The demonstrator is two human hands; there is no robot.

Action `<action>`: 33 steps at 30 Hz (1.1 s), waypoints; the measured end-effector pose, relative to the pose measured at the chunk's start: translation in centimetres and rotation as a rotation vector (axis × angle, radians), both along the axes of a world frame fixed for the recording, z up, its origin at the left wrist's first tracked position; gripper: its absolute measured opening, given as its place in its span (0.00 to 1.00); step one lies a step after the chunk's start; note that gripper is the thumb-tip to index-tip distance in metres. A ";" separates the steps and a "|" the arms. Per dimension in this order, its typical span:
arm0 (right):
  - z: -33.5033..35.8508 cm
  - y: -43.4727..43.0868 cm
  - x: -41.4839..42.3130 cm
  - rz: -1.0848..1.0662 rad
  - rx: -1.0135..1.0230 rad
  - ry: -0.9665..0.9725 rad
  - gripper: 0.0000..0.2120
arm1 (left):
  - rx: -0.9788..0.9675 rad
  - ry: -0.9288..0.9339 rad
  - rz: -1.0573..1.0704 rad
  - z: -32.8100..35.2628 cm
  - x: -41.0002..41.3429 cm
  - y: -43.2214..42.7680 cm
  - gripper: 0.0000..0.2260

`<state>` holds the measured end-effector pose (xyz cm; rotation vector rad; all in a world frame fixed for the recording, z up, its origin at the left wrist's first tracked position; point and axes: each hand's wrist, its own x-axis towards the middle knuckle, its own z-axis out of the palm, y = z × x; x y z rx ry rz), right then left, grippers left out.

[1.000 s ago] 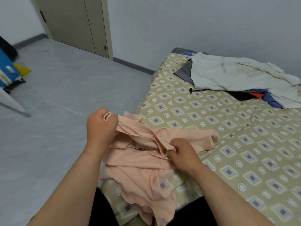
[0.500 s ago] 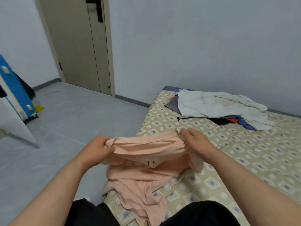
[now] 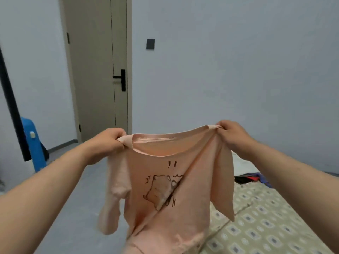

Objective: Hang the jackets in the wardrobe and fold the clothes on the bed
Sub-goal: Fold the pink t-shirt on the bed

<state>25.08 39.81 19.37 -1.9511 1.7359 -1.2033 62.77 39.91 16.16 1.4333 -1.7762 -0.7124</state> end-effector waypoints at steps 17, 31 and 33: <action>17.9 7.1 -5.4 -0.292 -0.488 0.302 0.15 | -0.041 0.068 -0.002 13.7 -2.3 2.1 0.12; 34.8 17.0 -9.5 -0.502 -0.974 0.198 0.21 | -0.930 0.482 0.099 36.4 -10.3 7.0 0.24; 37.2 18.8 -9.7 -0.513 -1.026 0.214 0.18 | -1.052 0.477 0.139 39.4 -10.7 8.2 0.22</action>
